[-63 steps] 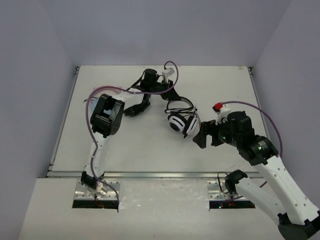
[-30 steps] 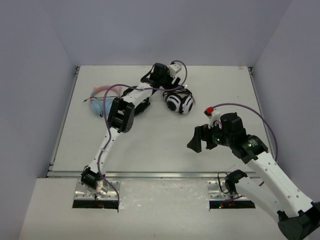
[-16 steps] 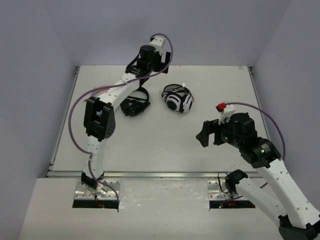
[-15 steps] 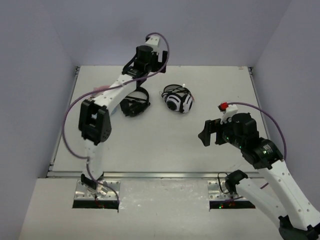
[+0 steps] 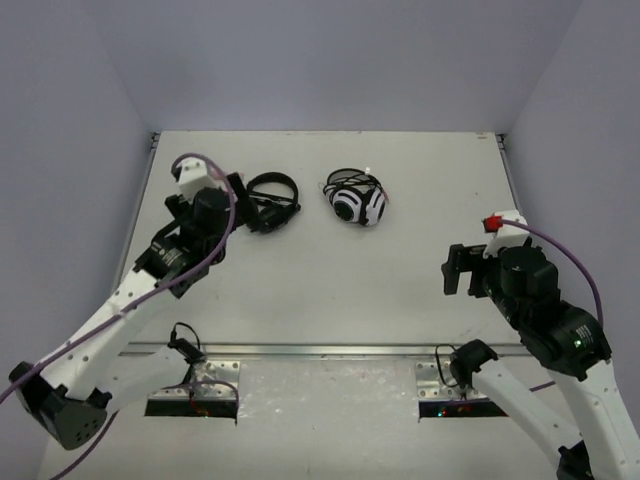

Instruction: Wrap the headphones

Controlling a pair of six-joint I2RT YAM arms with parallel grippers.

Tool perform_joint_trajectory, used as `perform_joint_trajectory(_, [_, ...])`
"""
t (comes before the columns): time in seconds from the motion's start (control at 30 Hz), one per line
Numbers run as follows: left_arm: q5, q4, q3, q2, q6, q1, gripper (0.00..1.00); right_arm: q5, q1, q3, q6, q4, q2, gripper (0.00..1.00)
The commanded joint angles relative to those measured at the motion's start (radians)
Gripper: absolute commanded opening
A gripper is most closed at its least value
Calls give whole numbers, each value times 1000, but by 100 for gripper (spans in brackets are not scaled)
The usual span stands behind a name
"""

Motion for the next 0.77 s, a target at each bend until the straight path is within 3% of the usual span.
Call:
perform_joint_trajectory(0.0, [-19,-156,-138,-207,-100,-25,100,36,-4,22,-22,-25,-25,99])
perform_joint_trajectory(0.2, [-137,-315,-164,-400,-34,-25,100,22,-4,-48,-12,2,-58,99])
perform_joint_trajectory(0.33, [-123,-208,-219,-445,50,-25,100,15,-4,-85,-6,36,-68,99])
perform_joint_trajectory(0.43, [-135,-213,-207,-422,22,-23,100,19,-4,-102,-14,50,-68,99])
perform_joint_trajectory(0.53, [-96,-153,-224,-425,32,1,100,27,-3,-116,-14,65,-60,99])
perform_joint_trajectory(0.73, [62,-49,-282,-466,103,171,100,13,-4,-126,3,73,-46,99])
